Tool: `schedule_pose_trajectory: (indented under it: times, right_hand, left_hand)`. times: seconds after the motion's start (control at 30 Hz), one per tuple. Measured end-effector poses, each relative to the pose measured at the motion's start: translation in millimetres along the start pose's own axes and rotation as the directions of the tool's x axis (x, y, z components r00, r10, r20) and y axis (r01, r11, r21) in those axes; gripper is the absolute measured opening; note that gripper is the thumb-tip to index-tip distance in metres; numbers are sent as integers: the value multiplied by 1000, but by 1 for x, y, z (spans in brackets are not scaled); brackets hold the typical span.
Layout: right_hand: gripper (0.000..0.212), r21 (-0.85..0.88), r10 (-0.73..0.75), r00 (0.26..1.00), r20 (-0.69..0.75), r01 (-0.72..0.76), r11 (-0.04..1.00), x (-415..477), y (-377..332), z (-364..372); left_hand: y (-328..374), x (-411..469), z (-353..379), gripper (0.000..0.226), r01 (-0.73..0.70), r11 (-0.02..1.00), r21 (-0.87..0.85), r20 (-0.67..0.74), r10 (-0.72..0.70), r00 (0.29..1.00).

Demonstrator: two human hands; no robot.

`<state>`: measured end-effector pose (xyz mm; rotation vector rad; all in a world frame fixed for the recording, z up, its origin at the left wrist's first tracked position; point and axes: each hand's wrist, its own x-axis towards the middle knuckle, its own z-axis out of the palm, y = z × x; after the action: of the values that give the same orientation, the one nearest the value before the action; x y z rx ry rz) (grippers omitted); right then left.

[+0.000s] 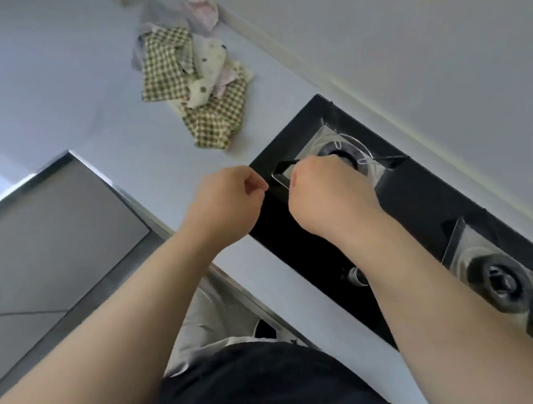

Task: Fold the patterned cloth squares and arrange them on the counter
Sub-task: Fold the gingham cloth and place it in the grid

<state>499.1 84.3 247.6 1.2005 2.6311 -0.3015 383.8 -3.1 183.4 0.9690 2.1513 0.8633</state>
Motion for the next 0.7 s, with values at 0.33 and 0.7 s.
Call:
schedule_pose_trajectory:
  times: [0.33, 0.7]
  right_hand:
    - [22, 99, 316, 947, 58, -321, 942, 133, -101, 41]
    - [55, 261, 380, 925, -17, -363, 894, 195, -126, 94]
  left_hand:
    - [-105, 143, -86, 23, -214, 945, 246, 298, 137, 945]
    - [-142, 203, -72, 37, -377, 853, 361, 332, 260, 907]
